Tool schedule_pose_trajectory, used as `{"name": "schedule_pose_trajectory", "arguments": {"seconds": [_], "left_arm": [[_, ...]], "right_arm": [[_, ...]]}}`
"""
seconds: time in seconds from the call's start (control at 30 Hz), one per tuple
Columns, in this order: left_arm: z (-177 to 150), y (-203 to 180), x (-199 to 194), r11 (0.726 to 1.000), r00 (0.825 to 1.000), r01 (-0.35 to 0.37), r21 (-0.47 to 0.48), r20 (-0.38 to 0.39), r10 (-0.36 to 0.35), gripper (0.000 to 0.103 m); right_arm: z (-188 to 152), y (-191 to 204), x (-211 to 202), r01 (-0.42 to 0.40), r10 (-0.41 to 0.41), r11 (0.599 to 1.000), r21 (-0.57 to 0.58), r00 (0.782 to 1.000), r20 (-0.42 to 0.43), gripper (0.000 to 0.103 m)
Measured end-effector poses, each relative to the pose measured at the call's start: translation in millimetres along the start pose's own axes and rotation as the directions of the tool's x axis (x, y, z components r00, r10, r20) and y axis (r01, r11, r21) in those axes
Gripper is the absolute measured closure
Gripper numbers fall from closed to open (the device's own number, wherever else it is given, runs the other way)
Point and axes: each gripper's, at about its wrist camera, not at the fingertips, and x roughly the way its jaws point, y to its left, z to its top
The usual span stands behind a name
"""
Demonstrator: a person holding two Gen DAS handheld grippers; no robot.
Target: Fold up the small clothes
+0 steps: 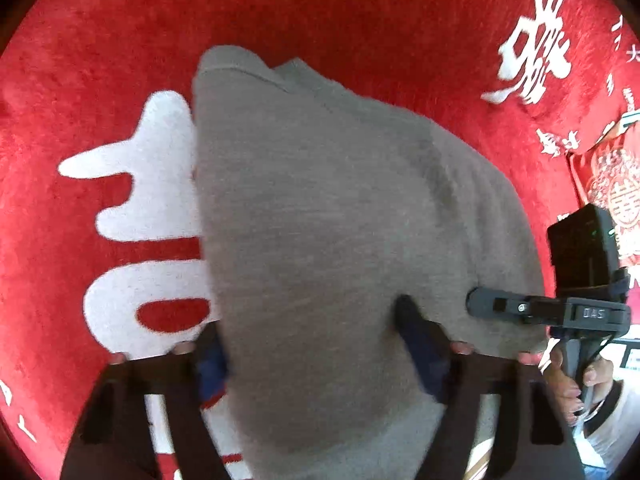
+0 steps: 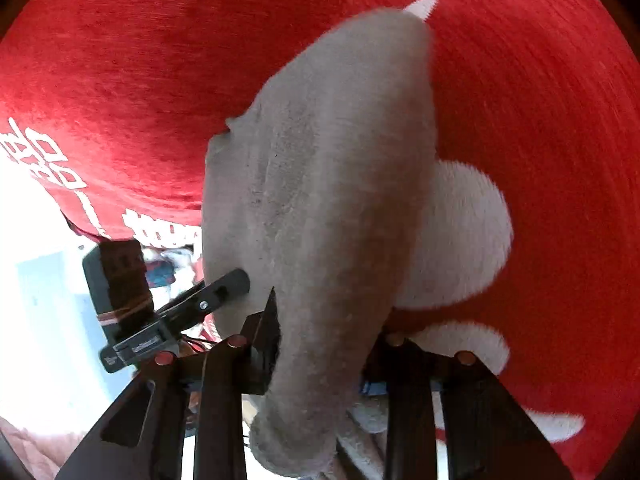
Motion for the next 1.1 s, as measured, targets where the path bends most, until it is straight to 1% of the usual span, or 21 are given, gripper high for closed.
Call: {"name": "schedule_pose_trajectory", "arguments": {"seconds": [0.03,0.07,0.13,0.23,0.33,0.43,0.53,0.6,0.63,0.7,0.77,0.83,0.87,0.9,0.93,0.97,1.0,1.03,1.1], "left_arm": [[0,1,-5,1.000,1.000,0.004,0.003,0.006,-0.004,0.050],[-2,1,-12,1.000,1.000,0.008,0.013,0.015,-0.008,0.054],[-4,1,-20,0.999,1.000,0.012,0.029,0.025,-0.013,0.056],[-13,4,-38,0.999,0.999,0.028,0.040,0.046,-0.029,0.056],[-22,12,-59,0.998,0.995,0.065,0.015,0.068,-0.066,0.056],[-36,28,-88,0.996,0.992,0.094,0.000,0.087,-0.094,0.056],[-51,42,-110,0.997,0.993,0.075,0.006,0.096,-0.075,0.056],[-65,58,-121,0.999,0.995,0.042,0.012,0.094,-0.043,0.056],[-71,68,-123,1.000,0.996,0.023,0.011,0.090,-0.024,0.056],[-82,86,-122,1.000,0.997,-0.018,0.001,0.078,0.018,0.056],[-92,107,-118,0.998,0.996,-0.059,-0.018,0.066,0.060,0.056],[-101,129,-108,0.995,0.995,-0.087,-0.054,0.042,0.090,0.056],[-104,136,-104,0.993,0.995,-0.097,-0.067,0.031,0.099,0.056],[-107,142,-101,0.991,0.994,-0.108,-0.083,0.021,0.110,0.056],[-111,150,-102,0.990,0.994,-0.107,-0.097,0.021,0.110,0.056],[-116,155,-107,0.990,0.995,-0.090,-0.110,0.034,0.095,0.056],[-120,159,-114,0.990,0.995,-0.082,-0.115,0.051,0.088,0.056],[-122,161,-122,0.989,0.992,-0.089,-0.116,0.075,0.098,0.056],[-128,164,-138,0.987,0.984,-0.117,-0.110,0.119,0.130,0.056]], "right_arm": [[-3,5,-1,-0.012,0.012,1.000,-0.006,1.000,0.008,0.073],[-5,11,-2,-0.016,0.017,1.000,-0.017,1.000,0.012,0.073],[-11,27,-6,-0.051,0.051,0.998,-0.029,0.999,0.018,0.073],[-20,44,-14,-0.093,0.094,0.995,-0.028,0.995,0.017,0.073],[-32,66,-21,-0.113,0.113,0.993,-0.047,0.993,0.013,0.073],[-46,88,-14,-0.144,0.144,0.988,-0.050,0.990,0.005,0.073],[-63,105,10,-0.161,0.161,0.986,-0.045,0.987,-0.010,0.073],[-71,112,30,-0.150,0.149,0.987,-0.050,0.988,-0.026,0.073],[-77,115,47,-0.145,0.143,0.989,-0.042,0.989,-0.038,0.073],[-80,121,74,-0.137,0.135,0.990,-0.033,0.989,-0.056,0.073],[-87,122,98,-0.103,0.101,0.994,-0.031,0.992,-0.080,0.073],[-88,125,125,-0.020,0.014,0.999,-0.051,0.994,-0.108,0.071],[-89,126,131,0.014,-0.020,0.998,-0.057,0.993,-0.114,0.070],[-90,129,137,0.085,-0.094,0.993,-0.076,0.988,-0.121,0.069],[-91,132,138,0.121,-0.131,0.989,-0.089,0.984,-0.120,0.065],[-94,135,134,0.152,-0.163,0.983,-0.101,0.981,-0.110,0.062],[-94,135,130,0.168,-0.179,0.980,-0.106,0.979,-0.101,0.060],[-96,137,122,0.205,-0.215,0.972,-0.115,0.973,-0.082,0.057],[-99,141,108,0.254,-0.259,0.962,-0.103,0.965,-0.038,0.057]]}}
